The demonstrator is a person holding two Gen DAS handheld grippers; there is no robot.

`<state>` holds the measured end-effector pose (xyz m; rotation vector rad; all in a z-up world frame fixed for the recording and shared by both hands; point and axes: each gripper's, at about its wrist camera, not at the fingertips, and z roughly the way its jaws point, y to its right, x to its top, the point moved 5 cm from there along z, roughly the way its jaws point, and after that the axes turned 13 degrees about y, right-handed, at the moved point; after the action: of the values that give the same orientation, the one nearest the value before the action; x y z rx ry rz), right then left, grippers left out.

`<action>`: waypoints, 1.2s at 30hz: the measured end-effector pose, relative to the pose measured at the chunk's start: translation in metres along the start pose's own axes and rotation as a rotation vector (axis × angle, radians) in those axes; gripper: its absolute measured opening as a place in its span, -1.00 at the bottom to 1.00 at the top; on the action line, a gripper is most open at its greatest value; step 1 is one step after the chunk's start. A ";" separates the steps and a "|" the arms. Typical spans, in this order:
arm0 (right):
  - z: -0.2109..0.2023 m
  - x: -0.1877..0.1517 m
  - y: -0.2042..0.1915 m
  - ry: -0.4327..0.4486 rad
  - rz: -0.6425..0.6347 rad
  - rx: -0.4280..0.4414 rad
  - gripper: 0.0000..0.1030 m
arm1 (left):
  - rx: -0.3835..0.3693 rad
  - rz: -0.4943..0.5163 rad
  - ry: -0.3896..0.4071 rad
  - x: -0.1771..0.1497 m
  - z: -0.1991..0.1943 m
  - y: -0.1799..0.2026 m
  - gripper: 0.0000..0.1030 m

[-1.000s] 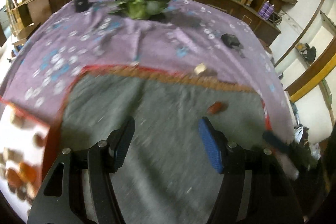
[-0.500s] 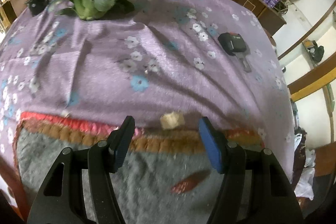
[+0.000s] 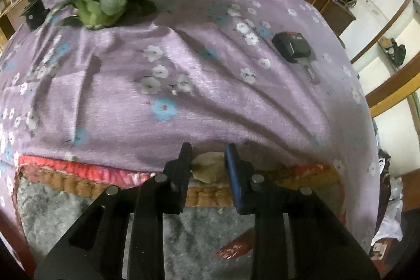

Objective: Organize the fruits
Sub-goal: 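Grasp the white block with the left gripper while the right grasps a red date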

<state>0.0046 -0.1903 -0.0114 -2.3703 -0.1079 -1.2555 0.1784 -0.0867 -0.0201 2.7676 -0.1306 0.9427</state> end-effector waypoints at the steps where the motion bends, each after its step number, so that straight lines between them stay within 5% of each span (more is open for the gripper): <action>1: 0.000 0.001 0.000 -0.003 0.008 -0.003 -0.13 | 0.003 -0.010 0.014 0.001 -0.006 -0.005 -0.52; 12: 0.048 0.020 -0.038 -0.094 -0.201 0.043 -0.13 | 0.006 -0.093 0.109 -0.012 -0.080 -0.047 -0.52; 20: 0.085 0.018 -0.021 -0.142 -0.303 0.020 -0.13 | 0.008 -0.111 0.135 -0.033 -0.111 -0.066 -0.51; 23: 0.087 0.019 -0.022 -0.135 -0.312 0.024 -0.16 | 0.011 -0.117 0.138 -0.038 -0.115 -0.069 -0.51; 25: 0.088 0.019 -0.022 -0.131 -0.340 -0.020 -0.39 | 0.011 -0.117 0.134 -0.042 -0.116 -0.069 -0.51; 30: 0.080 0.015 -0.026 -0.138 -0.327 -0.060 -0.40 | 0.015 -0.113 0.136 -0.056 -0.126 -0.070 -0.51; 36: 0.041 0.007 -0.059 -0.086 -0.296 -0.011 -0.40 | 0.077 -0.096 0.190 -0.075 -0.157 -0.086 -0.51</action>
<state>0.0242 -0.1210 -0.0047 -2.4839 -0.4962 -1.2837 0.0390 0.0345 0.0402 2.7062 0.0701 1.2012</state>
